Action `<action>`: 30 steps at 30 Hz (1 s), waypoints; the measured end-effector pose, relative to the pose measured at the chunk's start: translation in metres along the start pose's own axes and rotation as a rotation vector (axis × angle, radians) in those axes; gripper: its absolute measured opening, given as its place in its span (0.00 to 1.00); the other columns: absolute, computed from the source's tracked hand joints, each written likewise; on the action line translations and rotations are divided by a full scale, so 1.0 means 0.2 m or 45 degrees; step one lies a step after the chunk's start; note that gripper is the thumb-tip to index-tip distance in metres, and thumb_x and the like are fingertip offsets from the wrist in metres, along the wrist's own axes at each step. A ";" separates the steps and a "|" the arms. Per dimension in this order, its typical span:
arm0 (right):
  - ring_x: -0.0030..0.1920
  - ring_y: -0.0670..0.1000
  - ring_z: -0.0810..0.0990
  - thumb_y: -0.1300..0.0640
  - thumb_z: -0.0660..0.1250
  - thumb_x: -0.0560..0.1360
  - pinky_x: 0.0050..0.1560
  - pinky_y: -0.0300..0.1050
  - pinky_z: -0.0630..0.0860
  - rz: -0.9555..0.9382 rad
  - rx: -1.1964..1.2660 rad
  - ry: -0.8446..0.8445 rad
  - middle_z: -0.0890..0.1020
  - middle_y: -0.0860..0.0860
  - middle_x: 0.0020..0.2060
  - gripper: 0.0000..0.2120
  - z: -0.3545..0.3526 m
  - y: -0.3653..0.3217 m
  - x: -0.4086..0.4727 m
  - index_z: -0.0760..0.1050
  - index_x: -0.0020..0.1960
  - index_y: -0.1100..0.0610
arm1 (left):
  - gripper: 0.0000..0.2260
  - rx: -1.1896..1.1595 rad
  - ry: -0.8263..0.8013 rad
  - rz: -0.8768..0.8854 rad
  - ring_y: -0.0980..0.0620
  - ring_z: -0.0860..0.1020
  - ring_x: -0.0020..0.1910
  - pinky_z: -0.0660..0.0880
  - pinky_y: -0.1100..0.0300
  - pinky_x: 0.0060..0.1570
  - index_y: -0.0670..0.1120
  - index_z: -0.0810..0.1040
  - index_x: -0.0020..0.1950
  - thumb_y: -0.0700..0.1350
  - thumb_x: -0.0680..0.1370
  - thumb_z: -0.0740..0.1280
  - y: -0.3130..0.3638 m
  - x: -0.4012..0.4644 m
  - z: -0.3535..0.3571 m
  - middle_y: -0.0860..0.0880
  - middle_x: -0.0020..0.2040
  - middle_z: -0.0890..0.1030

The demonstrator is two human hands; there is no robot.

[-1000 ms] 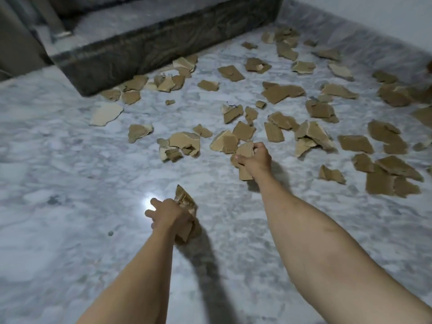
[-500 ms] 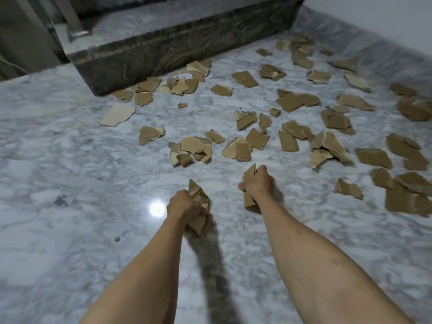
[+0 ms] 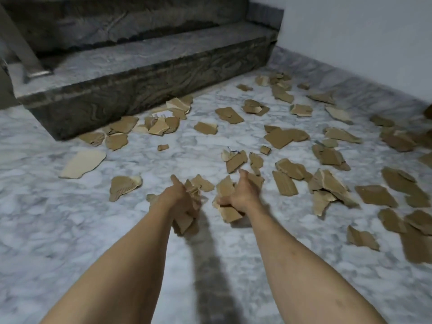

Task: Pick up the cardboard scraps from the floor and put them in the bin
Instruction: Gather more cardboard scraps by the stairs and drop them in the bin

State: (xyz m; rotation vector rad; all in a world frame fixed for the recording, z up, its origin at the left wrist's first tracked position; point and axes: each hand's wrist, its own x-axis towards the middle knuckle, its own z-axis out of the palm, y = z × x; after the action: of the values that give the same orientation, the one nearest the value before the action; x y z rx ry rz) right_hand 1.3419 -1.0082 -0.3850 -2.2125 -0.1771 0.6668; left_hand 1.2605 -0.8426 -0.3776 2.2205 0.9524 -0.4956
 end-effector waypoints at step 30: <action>0.48 0.56 0.80 0.60 0.80 0.67 0.46 0.47 0.77 0.402 0.405 0.326 0.83 0.59 0.54 0.23 -0.13 -0.12 -0.23 0.77 0.59 0.62 | 0.29 -0.241 0.038 -0.445 0.42 0.74 0.62 0.74 0.53 0.56 0.43 0.74 0.57 0.58 0.65 0.79 -0.25 -0.20 -0.07 0.44 0.59 0.75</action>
State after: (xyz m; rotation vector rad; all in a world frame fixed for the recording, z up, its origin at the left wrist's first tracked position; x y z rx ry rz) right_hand 1.3185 -1.0245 -0.3347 -2.0067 0.3906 0.5277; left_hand 1.1978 -0.8263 -0.3678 1.9055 1.3553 -0.5047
